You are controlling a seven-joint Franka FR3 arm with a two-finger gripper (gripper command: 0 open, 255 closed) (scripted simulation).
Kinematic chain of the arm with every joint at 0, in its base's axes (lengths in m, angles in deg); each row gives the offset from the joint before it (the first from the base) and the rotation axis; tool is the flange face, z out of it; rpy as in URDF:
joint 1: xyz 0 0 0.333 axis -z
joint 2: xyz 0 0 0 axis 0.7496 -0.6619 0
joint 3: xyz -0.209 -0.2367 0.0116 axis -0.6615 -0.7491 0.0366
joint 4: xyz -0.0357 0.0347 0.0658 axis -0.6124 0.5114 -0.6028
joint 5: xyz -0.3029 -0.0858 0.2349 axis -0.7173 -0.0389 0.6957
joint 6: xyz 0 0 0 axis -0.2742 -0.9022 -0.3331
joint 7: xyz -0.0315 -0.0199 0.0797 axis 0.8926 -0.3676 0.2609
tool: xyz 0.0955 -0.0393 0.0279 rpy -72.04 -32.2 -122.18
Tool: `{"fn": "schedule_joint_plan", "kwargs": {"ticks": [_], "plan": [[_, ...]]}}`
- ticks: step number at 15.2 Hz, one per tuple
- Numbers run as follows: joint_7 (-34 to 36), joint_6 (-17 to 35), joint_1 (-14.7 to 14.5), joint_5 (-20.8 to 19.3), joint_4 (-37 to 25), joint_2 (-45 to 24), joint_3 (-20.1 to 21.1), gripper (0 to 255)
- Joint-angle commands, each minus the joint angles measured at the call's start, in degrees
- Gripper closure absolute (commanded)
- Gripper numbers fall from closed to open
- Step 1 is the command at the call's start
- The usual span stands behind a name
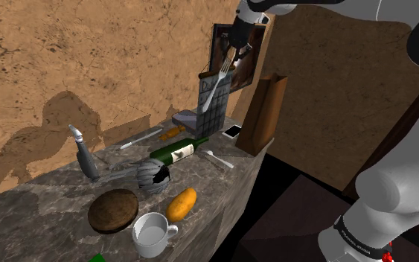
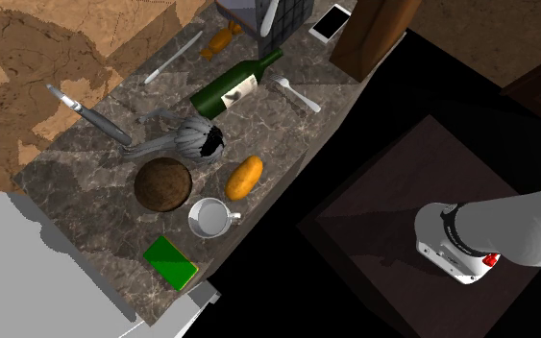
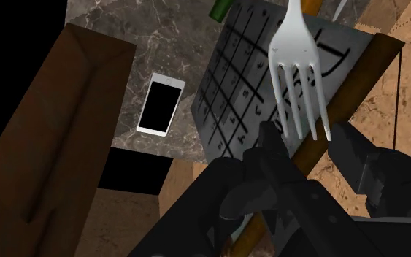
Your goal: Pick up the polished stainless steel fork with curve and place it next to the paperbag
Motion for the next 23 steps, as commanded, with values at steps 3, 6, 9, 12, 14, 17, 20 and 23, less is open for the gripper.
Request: {"fn": "schedule_joint_plan", "kwargs": {"ticks": [3,6,9,12,14,17,20,23], "plan": [[-0.34,3.41,0.28,0.4,3.91,0.6,-0.12,255],[-0.43,5.77,0.37,0.52,6.44,0.8,-0.17,255],[-0.47,8.09,0.43,0.55,8.82,0.85,-0.21,255],[-0.46,10.38,0.46,0.49,11.04,0.77,-0.24,255],[-0.43,11.89,0.46,0.41,12.44,0.64,-0.26,255],[-0.32,14.14,0.44,0.2,14.42,0.35,-0.29,255],[-0.16,16.36,0.41,-0.09,16.28,-0.07,-0.33,255],[0.06,18.55,0.34,-0.47,18.01,-0.61,-0.38,255]]}}
